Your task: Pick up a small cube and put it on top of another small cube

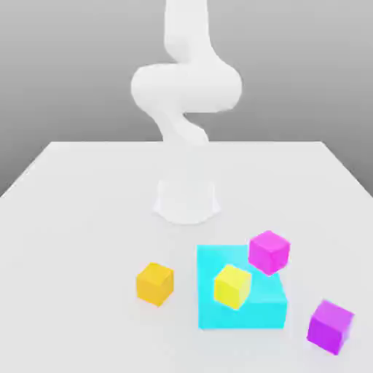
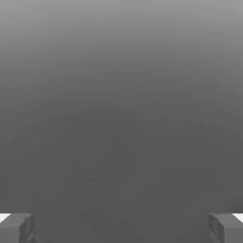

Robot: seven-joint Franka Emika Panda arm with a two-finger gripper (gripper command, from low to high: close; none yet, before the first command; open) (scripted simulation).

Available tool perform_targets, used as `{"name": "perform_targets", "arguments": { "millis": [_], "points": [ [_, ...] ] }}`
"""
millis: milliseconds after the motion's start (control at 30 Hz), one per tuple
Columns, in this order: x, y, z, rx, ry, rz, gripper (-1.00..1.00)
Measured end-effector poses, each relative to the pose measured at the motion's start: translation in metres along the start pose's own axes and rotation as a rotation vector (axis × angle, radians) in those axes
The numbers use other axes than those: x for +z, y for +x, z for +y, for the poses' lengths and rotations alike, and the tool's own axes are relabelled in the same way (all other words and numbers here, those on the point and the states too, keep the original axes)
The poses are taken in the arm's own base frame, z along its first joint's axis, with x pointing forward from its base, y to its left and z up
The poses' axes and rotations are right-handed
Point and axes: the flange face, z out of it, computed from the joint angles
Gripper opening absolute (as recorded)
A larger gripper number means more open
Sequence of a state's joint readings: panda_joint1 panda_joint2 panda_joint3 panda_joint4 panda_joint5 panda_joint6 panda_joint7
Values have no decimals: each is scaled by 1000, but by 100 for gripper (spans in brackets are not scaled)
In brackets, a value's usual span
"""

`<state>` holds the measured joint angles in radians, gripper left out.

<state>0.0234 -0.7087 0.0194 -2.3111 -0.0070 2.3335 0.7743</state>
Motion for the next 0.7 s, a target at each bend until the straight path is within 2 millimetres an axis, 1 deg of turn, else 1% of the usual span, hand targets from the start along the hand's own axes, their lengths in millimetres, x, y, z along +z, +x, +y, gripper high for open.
{"name": "perform_targets", "arguments": {
  "millis": [100, 167, 233, 333, 433, 533, 633, 700],
  "points": [
    [60, -20, -15, -87, -46, -74, 0],
    [97, -37, -23, -144, -73, -122, 0],
    [133, -57, -29, -201, -97, -171, 0],
    [184, -92, -34, -288, -131, -246, 0],
    [232, -132, -35, -376, -161, -324, 0],
    [275, -177, -31, -465, -187, -403, 0],
    [312, -232, -25, -566, -203, -489, 0],
    [334, -266, -16, -624, -215, -544, 0]
  ]
}}
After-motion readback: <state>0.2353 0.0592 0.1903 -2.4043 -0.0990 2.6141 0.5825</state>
